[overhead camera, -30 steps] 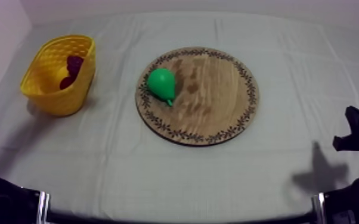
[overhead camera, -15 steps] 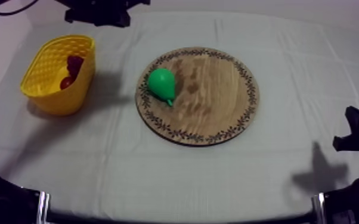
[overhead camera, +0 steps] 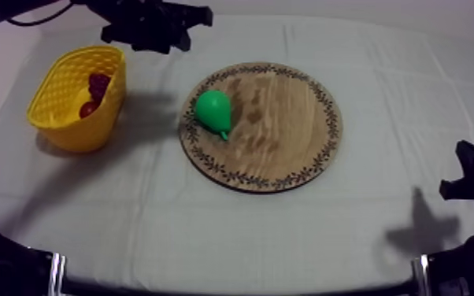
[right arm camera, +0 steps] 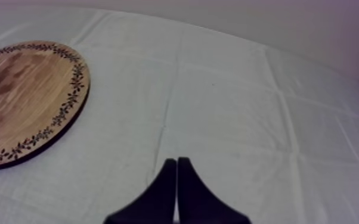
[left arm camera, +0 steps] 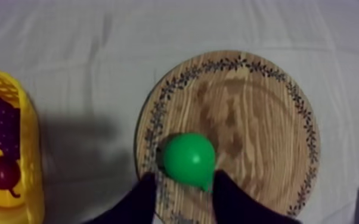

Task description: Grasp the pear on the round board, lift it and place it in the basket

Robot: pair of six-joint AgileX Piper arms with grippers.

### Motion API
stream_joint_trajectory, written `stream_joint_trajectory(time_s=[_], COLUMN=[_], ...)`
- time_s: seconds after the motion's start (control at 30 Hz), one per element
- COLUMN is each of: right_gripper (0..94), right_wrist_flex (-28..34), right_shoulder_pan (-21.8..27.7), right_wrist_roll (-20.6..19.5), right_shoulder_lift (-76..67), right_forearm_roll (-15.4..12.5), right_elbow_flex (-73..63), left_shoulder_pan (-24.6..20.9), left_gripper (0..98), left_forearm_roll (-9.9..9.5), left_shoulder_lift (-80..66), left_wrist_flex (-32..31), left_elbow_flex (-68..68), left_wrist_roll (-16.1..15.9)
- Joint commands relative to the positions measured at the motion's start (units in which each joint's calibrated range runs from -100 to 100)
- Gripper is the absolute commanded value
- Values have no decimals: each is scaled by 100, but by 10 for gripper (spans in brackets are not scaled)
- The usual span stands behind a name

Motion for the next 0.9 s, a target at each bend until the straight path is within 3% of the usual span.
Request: stream_joint_trajectory(time_s=[0.0, 0.13, 0.23, 0.87], right_gripper=[5, 5, 5, 5], right_wrist_flex=[-9, -9, -9, -9], right_shoulder_pan=[-1, -1, -1, -1], right_wrist_roll=[0, -1, 0, 0], right_shoulder_lift=[-5, -5, -5, -5], right_forearm_roll=[2, 2, 2, 2], right_elbow_flex=[5, 5, 5, 5], left_shoulder_pan=[-3, 21, 39, 176], left_gripper=[649, 865, 929, 956], left_forearm_roll=[15, 32, 40, 87], left_shoulder_lift=[19, 45, 61, 1015], left_wrist_flex=[61, 321, 570, 783], left_elbow_flex=[-32, -130, -254, -384], left_wrist_roll=[-12, 104, 194, 465])
